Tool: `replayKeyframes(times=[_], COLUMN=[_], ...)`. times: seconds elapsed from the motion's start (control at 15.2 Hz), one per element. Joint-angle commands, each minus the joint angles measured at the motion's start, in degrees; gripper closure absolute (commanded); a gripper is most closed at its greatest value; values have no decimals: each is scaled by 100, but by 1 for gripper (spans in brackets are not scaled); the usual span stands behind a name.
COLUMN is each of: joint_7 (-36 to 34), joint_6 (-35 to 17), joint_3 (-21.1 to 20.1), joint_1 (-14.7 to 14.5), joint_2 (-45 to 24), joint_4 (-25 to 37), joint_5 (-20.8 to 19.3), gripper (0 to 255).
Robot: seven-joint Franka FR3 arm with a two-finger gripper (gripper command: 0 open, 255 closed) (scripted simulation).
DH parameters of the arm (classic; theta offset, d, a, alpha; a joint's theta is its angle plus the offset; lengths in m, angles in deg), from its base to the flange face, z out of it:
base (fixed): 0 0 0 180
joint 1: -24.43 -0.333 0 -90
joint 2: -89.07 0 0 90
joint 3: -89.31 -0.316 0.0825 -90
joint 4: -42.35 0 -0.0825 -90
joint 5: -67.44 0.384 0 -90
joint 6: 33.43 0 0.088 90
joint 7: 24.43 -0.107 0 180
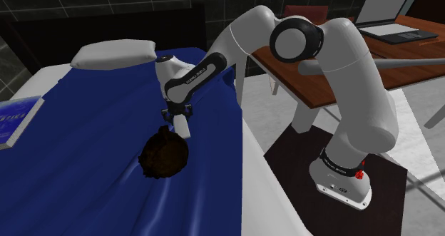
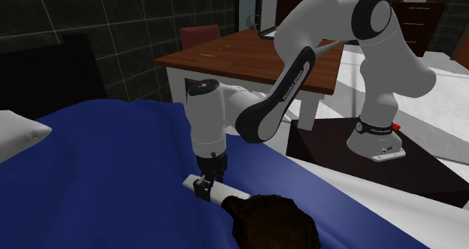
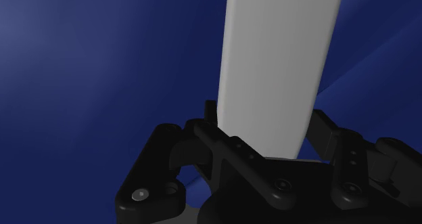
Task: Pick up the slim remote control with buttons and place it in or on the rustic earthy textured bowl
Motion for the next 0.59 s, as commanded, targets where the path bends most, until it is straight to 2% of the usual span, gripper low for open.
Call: replayKeyframes(times=[0.0,0.53], joint_7=[0,46], joint_6=[0,351], joint_3=[0,-66], joint_1=[0,41], joint_2=[0,325], joint_4=[0,31], joint_5=[0,82], gripper=[255,255])
